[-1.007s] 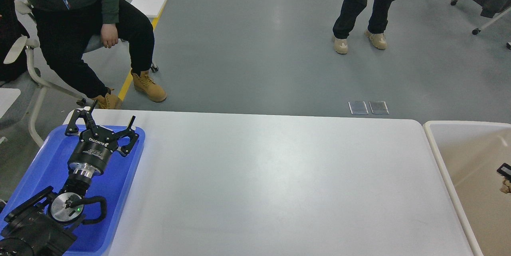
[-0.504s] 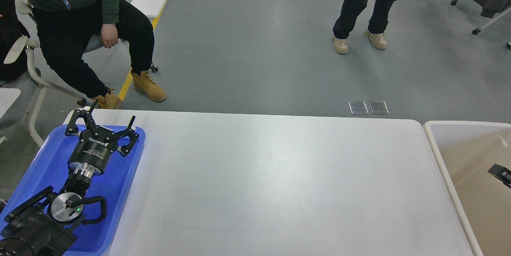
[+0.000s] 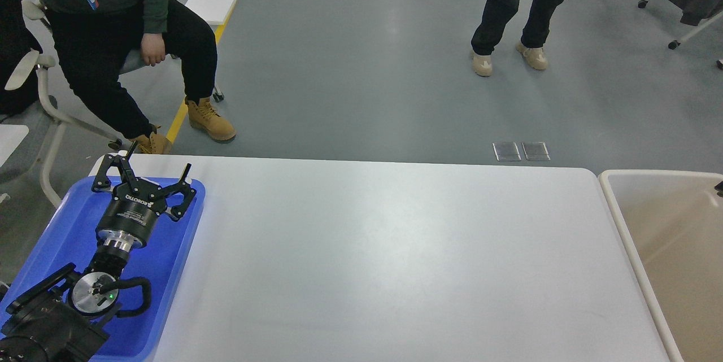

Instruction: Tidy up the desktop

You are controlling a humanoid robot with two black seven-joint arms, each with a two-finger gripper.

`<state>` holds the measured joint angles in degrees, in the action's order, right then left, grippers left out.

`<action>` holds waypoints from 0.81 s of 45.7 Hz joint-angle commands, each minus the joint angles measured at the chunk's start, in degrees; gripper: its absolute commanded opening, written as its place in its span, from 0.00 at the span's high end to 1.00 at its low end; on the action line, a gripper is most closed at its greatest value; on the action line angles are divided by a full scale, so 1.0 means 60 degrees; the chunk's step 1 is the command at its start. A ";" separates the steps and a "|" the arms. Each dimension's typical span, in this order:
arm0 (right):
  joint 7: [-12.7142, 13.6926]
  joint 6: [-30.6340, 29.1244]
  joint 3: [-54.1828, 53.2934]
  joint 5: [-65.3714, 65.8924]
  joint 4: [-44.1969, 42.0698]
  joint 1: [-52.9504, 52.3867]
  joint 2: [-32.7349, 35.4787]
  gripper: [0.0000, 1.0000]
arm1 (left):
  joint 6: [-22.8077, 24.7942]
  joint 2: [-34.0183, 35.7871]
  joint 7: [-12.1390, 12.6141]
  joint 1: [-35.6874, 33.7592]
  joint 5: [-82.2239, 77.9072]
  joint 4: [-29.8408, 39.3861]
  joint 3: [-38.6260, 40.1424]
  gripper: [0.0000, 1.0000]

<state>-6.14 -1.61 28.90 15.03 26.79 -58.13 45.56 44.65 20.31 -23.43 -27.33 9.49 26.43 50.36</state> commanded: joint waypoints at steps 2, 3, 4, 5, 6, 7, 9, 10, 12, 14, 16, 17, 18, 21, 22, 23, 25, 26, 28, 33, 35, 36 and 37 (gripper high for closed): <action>-0.0001 -0.0039 0.0076 -0.0030 0.0487 -0.1634 0.0448 0.00 | 0.0000 -0.0002 0.0009 0.0000 0.0000 0.0005 0.0001 0.01; -0.0001 -0.0039 0.0120 -0.0015 0.0501 -0.1737 0.0448 0.00 | 0.0000 -0.0002 0.0009 0.0000 0.0000 0.0005 0.0001 0.01; -0.0001 -0.0039 0.0164 -0.0015 0.0559 -0.1854 0.0448 0.00 | 0.0000 -0.0002 0.0009 0.0000 0.0000 0.0005 0.0001 0.01; -0.0001 -0.0053 0.0193 -0.0015 0.0647 -0.1957 0.0448 0.00 | 0.0000 -0.0002 0.0009 0.0000 0.0000 0.0005 0.0001 0.01; -0.0001 -0.0053 0.0222 -0.0015 0.0764 -0.2103 0.0463 0.00 | 0.0000 -0.0002 0.0009 0.0000 0.0000 -0.0010 0.0001 0.01; -0.0001 -0.0039 0.0237 -0.0029 0.0910 -0.2235 0.0463 0.00 | 0.0000 -0.0002 0.0009 0.0000 0.0000 -0.0010 0.0001 0.01; -0.0001 -0.0039 0.0252 -0.0015 0.1232 -0.2513 0.0535 0.00 | 0.0000 -0.0002 0.0009 0.0000 0.0000 0.0005 0.0001 0.01; -0.0001 -0.0039 0.0252 -0.0015 0.1364 -0.2645 0.0579 0.00 | 0.0000 -0.0002 0.0009 0.0000 0.0000 -0.0010 0.0001 0.01; -0.0001 -0.0039 0.0252 -0.0029 0.1570 -0.2894 0.0624 0.00 | 0.0000 -0.0002 0.0009 0.0000 0.0000 0.0005 0.0001 0.01; -0.0001 -0.0053 0.0267 -0.0030 0.1731 -0.3129 0.0624 0.00 | 0.0000 -0.0002 0.0009 0.0000 0.0000 0.0005 0.0001 0.01; -0.0001 -0.0053 0.0267 -0.0030 0.1936 -0.3305 0.0580 0.00 | 0.0000 -0.0002 0.0009 0.0000 0.0000 -0.0010 0.0001 0.01; -0.0001 -0.0082 0.0252 -0.0030 0.2067 -0.3393 0.0565 0.00 | 0.0000 -0.0002 0.0009 0.0000 0.0000 -0.0010 0.0001 0.01; -0.0001 -0.0112 0.0252 -0.0030 0.2185 -0.3480 0.0551 0.00 | 0.0000 -0.0002 0.0009 0.0000 0.0000 0.0005 0.0001 0.01; -0.0001 -0.0243 0.0252 -0.0030 0.2551 -0.3700 0.0536 0.00 | 0.0000 -0.0002 0.0009 0.0000 0.0000 0.0005 0.0001 0.01; -0.0001 -0.0287 0.0252 -0.0030 0.2683 -0.3774 0.0521 0.00 | 0.0000 -0.0002 0.0009 0.0000 0.0000 0.0005 0.0001 0.01; -0.0001 -0.0331 0.0252 -0.0044 0.2800 -0.3847 0.0507 0.00 | 0.0000 -0.0002 0.0009 0.0000 0.0000 0.0005 0.0001 0.01; -0.0001 -0.0405 0.0194 -0.0074 0.3123 -0.4052 0.0463 0.00 | 0.0000 -0.0002 0.0009 0.0000 0.0000 -0.0010 0.0001 0.01; -0.0001 -0.0405 0.0121 -0.0088 0.3182 -0.4111 0.0405 0.00 | 0.0000 -0.0002 0.0009 0.0000 0.0000 0.0005 0.0001 0.01; -0.0001 -0.0405 0.0018 -0.0103 0.3270 -0.4184 0.0186 0.00 | 0.0000 -0.0002 0.0009 0.0000 0.0000 0.0005 0.0001 0.01; -0.0016 -0.0361 -0.1107 -0.0657 0.3329 -0.3922 0.0082 0.00 | 0.0000 -0.0002 0.0009 0.0000 0.0000 -0.0010 0.0001 0.01; -0.0016 -0.0361 -0.1751 -0.1140 0.3314 -0.3600 0.0082 0.00 | 0.0000 -0.0002 0.0009 0.0000 0.0000 -0.0010 0.0001 0.01; -0.0016 -0.0361 -0.2103 -0.1418 0.3299 -0.3367 0.0082 0.00 | 0.0000 -0.0002 0.0009 0.0000 0.0000 0.0005 0.0001 0.01; -0.0031 -0.0347 -0.2469 -0.1639 0.3285 -0.3176 0.0082 0.00 | 0.0000 -0.0002 0.0009 0.0000 0.0000 -0.0010 0.0001 0.01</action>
<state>-6.17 -3.46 26.06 12.76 44.14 -80.31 47.04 44.65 20.31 -23.37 -27.34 9.49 26.42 50.36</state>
